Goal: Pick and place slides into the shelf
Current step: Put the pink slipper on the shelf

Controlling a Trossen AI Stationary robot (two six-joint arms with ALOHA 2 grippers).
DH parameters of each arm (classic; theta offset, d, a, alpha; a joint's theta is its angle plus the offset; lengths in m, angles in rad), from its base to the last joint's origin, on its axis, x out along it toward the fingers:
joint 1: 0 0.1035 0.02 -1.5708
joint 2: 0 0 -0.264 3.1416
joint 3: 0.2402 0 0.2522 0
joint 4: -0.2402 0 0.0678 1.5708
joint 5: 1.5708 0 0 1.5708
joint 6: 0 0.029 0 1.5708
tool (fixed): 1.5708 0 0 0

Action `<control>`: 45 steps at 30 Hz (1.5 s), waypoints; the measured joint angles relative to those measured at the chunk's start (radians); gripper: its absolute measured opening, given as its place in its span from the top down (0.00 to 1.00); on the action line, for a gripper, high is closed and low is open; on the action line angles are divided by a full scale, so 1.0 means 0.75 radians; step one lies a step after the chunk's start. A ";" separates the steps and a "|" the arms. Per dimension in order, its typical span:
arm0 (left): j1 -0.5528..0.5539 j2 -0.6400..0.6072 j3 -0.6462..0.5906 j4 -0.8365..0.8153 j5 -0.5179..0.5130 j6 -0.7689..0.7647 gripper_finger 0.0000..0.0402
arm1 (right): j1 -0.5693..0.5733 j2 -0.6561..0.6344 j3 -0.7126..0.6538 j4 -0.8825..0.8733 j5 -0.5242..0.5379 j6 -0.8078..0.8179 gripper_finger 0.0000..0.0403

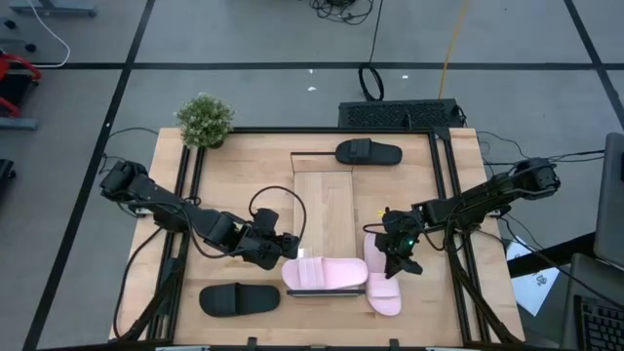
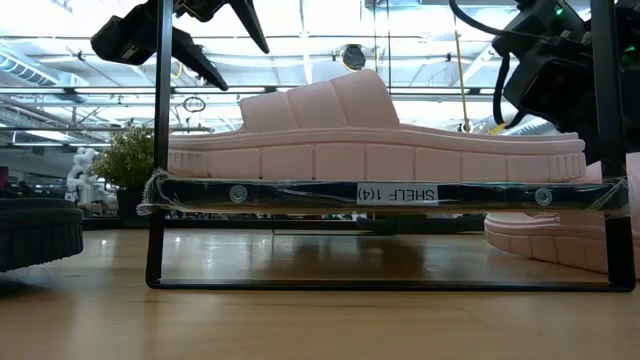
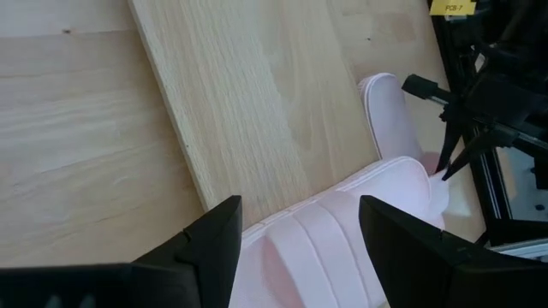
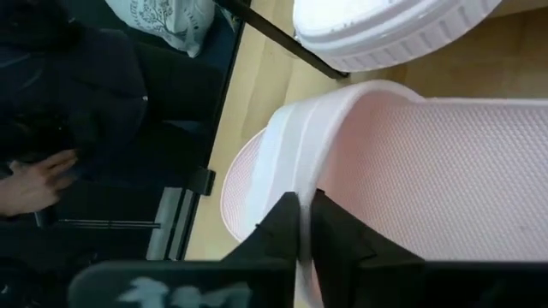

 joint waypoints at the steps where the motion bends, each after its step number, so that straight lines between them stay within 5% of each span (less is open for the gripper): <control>1: 0.000 0.000 0.000 0.000 0.000 0.000 0.43 | 0.000 0.000 0.000 -0.003 0.000 0.009 0.98; 16: -0.001 0.000 0.000 -0.002 0.001 -0.001 0.43 | -0.072 -0.157 0.001 -0.415 0.009 0.103 0.99; 31: 0.000 0.000 0.000 -0.027 -0.001 -0.003 0.43 | -0.208 -0.768 0.002 -0.781 0.288 0.498 1.00; 45: 0.004 -0.003 0.000 -0.035 -0.003 0.047 0.43 | -0.261 -0.789 0.381 -1.073 0.694 0.565 1.00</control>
